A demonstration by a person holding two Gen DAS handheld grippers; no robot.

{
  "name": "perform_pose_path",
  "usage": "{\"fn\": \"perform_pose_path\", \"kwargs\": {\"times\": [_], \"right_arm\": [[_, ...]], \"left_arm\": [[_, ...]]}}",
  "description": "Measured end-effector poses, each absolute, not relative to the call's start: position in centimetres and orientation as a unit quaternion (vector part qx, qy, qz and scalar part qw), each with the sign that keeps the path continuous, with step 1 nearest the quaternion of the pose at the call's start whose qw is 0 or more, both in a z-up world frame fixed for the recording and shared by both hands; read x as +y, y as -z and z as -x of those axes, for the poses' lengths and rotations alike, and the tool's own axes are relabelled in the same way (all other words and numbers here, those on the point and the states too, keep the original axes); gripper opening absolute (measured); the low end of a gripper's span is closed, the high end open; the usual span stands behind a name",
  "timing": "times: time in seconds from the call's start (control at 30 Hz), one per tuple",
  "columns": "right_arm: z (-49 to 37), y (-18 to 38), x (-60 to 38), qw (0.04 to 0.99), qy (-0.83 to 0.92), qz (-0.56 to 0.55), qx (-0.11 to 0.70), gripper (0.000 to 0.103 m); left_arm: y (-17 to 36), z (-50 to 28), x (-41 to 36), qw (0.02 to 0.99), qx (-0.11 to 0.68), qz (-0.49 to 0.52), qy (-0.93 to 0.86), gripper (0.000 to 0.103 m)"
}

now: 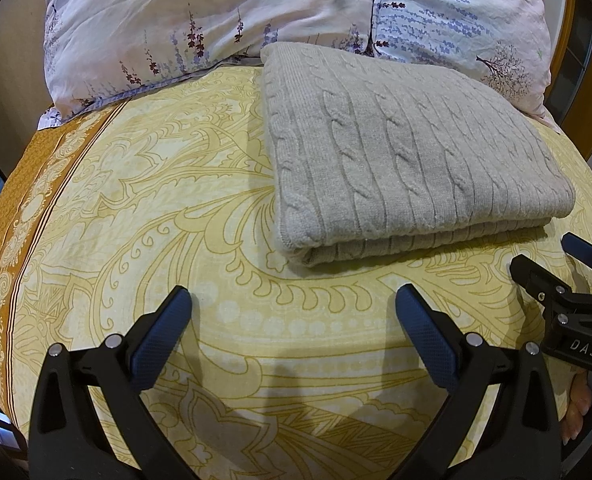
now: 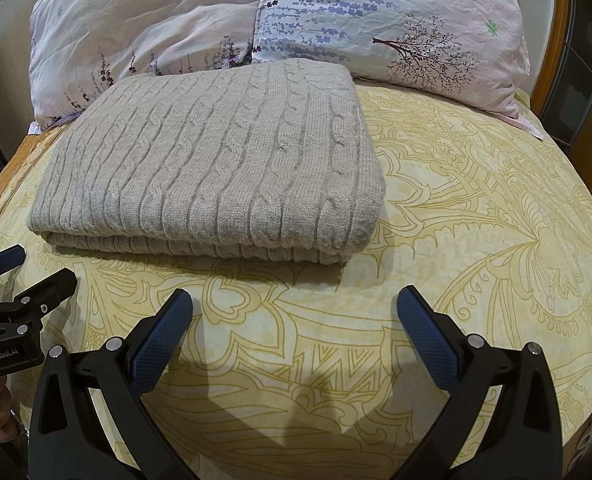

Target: Fold small clothes

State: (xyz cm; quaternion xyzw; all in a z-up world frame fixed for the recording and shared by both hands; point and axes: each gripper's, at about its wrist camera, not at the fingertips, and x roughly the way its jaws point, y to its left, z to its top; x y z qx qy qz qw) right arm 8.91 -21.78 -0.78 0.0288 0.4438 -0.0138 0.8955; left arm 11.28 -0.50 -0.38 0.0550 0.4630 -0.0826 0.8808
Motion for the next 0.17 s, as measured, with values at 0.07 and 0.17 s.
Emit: {"fn": "perform_pose_path", "kwargs": {"times": [0.07,0.17], "right_arm": [[-8.91,0.79,-21.78,0.896,0.014,-0.029,0.444,0.102],[-8.91,0.79,-21.77,0.896,0.014,-0.029,0.444,0.102]], "left_arm": [[0.38,-11.29,-0.5,0.881,0.463,-0.055,0.083,0.101],[0.36,-11.27,-0.51,0.881,0.463,-0.055,0.083,0.101]]}}
